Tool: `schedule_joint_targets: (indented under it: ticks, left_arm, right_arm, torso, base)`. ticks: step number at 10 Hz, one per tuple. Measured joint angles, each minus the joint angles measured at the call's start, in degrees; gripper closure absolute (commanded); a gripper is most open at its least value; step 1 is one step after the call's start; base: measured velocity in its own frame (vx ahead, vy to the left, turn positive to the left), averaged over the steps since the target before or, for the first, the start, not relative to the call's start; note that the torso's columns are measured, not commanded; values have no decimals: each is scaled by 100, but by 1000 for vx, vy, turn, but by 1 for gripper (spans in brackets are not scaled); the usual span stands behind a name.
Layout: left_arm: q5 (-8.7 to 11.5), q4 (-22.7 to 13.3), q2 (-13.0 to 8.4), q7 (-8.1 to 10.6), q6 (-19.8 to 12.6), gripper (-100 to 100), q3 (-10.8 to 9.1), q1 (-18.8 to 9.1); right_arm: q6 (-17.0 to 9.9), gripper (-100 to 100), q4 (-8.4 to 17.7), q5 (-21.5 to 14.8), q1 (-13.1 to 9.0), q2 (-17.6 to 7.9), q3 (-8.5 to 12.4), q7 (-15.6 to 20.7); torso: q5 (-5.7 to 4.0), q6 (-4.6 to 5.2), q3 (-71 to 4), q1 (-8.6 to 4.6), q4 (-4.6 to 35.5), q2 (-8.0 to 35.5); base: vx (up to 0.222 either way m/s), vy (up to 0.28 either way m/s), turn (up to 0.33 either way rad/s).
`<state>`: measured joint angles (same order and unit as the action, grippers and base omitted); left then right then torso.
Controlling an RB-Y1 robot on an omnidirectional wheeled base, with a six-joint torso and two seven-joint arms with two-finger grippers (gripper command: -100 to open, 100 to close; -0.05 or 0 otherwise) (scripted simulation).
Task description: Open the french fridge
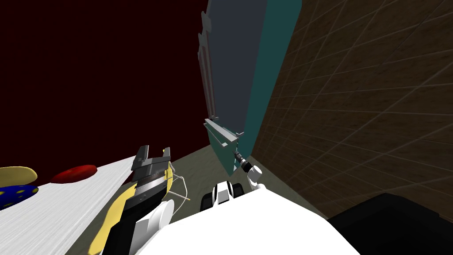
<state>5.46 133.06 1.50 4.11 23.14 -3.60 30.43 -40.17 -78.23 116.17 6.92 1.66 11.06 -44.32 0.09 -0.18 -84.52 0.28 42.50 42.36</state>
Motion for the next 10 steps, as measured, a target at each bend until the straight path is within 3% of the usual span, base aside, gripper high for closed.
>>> schedule_joint_targets:
  ticks: [1,10]
  left_arm:
    - [0,0,-1,0,0,0,-1,1]
    - [0,0,-2,0,0,0,-2,2]
  right_arm:
    - [-3,-100,1,1,-1,5,-2,8]
    - [89,-100,7,-115,-84,-1040,-53,-15]
  torso:
    - [-11,12,-12,-47,-15,-21]
    - [-8,18,-5,-24,-21,-8]
  base:
    - [-12,26,5]
    - [-1,33,17]
